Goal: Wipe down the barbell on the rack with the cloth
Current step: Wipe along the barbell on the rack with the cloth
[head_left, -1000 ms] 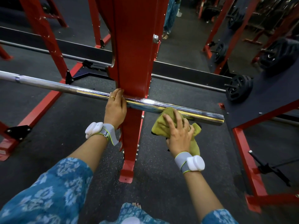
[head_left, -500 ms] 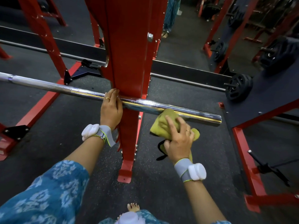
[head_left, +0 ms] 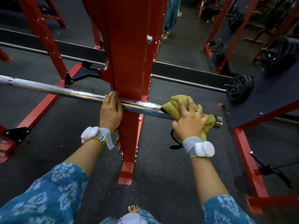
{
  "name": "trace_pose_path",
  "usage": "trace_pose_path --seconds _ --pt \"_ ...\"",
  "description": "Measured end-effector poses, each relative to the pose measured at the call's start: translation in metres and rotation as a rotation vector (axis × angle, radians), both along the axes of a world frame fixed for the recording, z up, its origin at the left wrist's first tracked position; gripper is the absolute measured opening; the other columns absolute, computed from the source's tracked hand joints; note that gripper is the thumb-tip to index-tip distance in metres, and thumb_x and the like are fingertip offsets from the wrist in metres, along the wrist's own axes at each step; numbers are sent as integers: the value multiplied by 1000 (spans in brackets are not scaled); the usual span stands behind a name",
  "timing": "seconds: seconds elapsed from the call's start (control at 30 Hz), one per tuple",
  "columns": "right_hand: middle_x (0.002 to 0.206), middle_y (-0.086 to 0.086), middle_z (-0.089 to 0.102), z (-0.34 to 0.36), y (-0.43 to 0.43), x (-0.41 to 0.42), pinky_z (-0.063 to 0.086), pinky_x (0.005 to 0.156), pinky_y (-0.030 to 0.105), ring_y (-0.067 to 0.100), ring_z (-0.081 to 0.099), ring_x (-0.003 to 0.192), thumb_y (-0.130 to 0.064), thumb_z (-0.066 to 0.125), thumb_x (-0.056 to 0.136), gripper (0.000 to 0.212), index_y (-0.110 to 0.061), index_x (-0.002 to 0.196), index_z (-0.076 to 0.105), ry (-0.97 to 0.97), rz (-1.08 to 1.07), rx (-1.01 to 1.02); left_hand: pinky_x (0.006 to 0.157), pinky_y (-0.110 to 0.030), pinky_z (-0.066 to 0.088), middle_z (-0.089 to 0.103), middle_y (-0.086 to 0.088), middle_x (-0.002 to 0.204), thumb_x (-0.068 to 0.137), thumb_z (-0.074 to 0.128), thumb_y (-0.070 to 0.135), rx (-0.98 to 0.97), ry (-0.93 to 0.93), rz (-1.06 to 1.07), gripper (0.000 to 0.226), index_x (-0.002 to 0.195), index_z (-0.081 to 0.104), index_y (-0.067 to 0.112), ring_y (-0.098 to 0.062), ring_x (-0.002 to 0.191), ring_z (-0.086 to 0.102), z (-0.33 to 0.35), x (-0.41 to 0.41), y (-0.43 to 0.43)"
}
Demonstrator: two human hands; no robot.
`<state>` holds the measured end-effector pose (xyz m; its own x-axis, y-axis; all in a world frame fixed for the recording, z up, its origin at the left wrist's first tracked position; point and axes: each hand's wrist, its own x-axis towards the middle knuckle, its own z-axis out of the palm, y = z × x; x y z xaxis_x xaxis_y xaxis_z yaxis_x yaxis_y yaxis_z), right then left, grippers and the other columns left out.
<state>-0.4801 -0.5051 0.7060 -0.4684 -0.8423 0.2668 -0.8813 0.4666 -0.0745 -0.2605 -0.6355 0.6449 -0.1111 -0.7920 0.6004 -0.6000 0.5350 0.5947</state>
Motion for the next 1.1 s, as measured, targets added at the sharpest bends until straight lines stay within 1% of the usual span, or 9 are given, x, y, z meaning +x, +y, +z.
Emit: trace_pose_path --seconds 0.1,0.27,0.37,0.5,0.6,0.73,0.9,1.0,1.1 --pt "152 -1 24 14 2 -28 30 100 54 38 33 127 -40 62 75 75 -37 143 30 -85 -162 46 100 -45 41 56 -19 123 95 38 17 -4 6 2 38 120 57 -3 -36 113 53 -1 -1 0" --pt "145 7 32 12 -11 -22 28 97 55 41 37 120 -69 36 85 67 -34 142 34 17 -81 80 99 -49 42 57 -20 122 94 39 15 -23 23 22 36 119 58 -4 -38 111 54 -4 -3 -2" --pt "149 6 30 9 -25 -8 21 101 60 43 32 126 -69 18 90 62 -40 145 29 27 -29 109 99 -47 40 58 -20 119 94 40 11 -65 26 28 34 116 59 -5 -38 108 54 -6 -5 -4" --pt "129 7 49 10 -32 -18 27 99 55 39 41 118 -53 29 97 46 -32 132 50 70 -37 59 97 -51 42 57 -21 119 94 40 10 -87 28 22 33 117 58 -5 -36 109 53 -7 -3 -4" --pt "119 8 52 10 -27 -38 28 97 52 37 43 114 -51 35 94 45 -25 122 58 21 -174 23 98 -52 41 58 -21 119 94 40 10 -98 28 21 33 117 58 -5 -36 109 53 -8 -3 -4" --pt "118 10 51 9 -22 -45 26 98 56 39 42 115 -51 37 93 46 -20 118 59 6 -239 9 99 -50 40 57 -20 119 94 39 11 -93 29 28 33 117 58 -5 -38 109 54 -9 -5 -4" --pt "118 14 52 2 -30 -3 30 93 58 41 45 109 -52 36 95 45 -19 115 59 64 -111 -9 97 -52 42 58 -21 119 94 39 11 -93 31 39 34 117 58 -5 -38 108 54 -8 -5 -4" --pt "131 14 48 -2 -29 5 27 96 62 44 44 115 -55 39 93 50 -23 129 53 34 -61 -32 98 -51 41 57 -21 119 94 39 11 -95 25 37 34 117 58 -5 -38 109 54 -8 -5 -3" --pt "141 11 41 -4 -20 -8 25 98 62 44 40 121 -61 30 91 58 -29 137 46 27 -85 -29 99 -50 40 57 -21 119 94 39 11 -87 22 39 34 118 58 -5 -38 109 54 -7 -5 -3"
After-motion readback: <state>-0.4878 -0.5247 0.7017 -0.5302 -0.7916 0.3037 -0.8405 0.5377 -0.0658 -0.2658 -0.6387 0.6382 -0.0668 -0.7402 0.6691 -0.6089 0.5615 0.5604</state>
